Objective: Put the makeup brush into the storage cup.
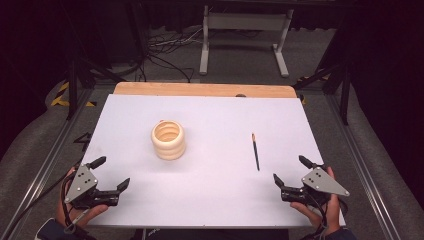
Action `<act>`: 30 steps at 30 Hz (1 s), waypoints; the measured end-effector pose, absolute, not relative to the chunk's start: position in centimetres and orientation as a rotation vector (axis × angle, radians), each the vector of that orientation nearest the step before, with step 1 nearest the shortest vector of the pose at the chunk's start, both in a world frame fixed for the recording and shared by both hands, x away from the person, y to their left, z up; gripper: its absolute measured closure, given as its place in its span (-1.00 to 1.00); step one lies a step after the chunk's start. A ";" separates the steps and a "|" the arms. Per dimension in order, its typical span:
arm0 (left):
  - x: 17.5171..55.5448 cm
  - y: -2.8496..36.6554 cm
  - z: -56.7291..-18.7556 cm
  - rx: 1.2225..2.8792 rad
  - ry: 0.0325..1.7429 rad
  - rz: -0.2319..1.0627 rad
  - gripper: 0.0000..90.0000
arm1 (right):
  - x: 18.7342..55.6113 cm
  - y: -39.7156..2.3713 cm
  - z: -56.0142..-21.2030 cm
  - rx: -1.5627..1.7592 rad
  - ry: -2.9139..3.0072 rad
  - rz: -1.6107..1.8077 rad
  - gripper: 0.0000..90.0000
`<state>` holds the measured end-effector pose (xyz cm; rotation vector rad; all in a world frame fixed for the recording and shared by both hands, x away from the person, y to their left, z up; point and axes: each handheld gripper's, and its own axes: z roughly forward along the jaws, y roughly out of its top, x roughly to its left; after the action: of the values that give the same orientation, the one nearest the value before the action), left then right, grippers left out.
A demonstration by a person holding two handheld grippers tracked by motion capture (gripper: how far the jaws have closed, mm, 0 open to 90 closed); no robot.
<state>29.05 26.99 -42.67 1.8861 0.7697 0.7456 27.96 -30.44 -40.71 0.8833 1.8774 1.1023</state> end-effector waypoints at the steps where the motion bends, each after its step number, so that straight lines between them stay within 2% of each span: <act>1: 29.1 27.0 -42.7 1.886 0.769 0.750 -0.89 | 28.0 -30.4 -40.8 0.887 1.886 1.101 -0.84; 14: 29.2 27.0 -43.1 1.912 0.770 0.724 -0.87 | 29.7 -30.2 -40.3 1.072 2.004 1.020 -0.61; 20: 29.2 26.8 -43.2 1.926 0.767 0.722 -0.87 | 31.2 -29.7 -39.5 1.127 2.074 0.961 -0.56; 30: 29.0 26.7 -43.6 1.961 0.791 0.707 -0.87 | 36.5 -27.2 -38.5 1.309 2.236 0.771 -0.54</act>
<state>29.01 26.69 -43.61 1.9605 0.7906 0.7072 36.51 -27.19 -38.54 1.3093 2.2363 0.7710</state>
